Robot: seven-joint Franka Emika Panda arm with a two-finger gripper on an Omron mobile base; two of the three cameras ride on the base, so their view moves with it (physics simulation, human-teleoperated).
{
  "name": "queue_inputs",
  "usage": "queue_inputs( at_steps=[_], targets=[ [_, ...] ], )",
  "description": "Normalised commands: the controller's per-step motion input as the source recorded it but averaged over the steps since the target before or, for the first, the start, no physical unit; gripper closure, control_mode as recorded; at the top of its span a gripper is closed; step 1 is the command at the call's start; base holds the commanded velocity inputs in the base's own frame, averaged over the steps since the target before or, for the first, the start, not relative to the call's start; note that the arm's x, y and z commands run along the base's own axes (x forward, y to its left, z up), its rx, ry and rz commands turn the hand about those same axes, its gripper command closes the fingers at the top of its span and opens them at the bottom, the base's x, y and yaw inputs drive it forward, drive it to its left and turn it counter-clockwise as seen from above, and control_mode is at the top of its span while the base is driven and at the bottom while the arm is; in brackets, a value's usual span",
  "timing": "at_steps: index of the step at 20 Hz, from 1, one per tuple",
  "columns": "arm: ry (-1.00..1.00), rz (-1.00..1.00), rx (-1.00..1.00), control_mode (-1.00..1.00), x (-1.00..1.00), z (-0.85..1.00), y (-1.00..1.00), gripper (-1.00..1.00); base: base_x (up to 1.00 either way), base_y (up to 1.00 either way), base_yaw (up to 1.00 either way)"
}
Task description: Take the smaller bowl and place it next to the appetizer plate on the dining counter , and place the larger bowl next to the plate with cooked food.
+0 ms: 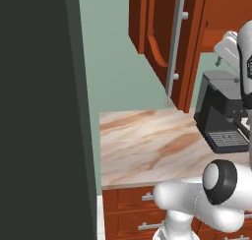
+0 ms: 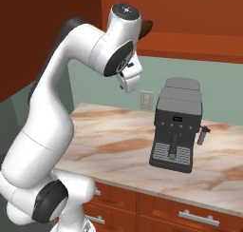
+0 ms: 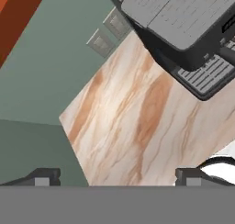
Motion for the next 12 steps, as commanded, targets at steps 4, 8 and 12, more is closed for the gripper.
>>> queue_inputs(
  at_steps=[4, 8, 12],
  targets=[
    [-0.08, 0.0, 0.0, -1.0, 0.97, 0.41, -0.16, -1.0, 0.0, 0.0, 0.0],
    [-0.23, 0.0, 0.0, -1.0, 0.73, 0.41, -0.04, -1.0, 0.0, 0.0, 0.0],
    [-0.42, 0.0, 0.0, -1.0, 0.37, 0.27, -0.03, -1.0, 0.0, 0.0, 0.0]
  ],
)
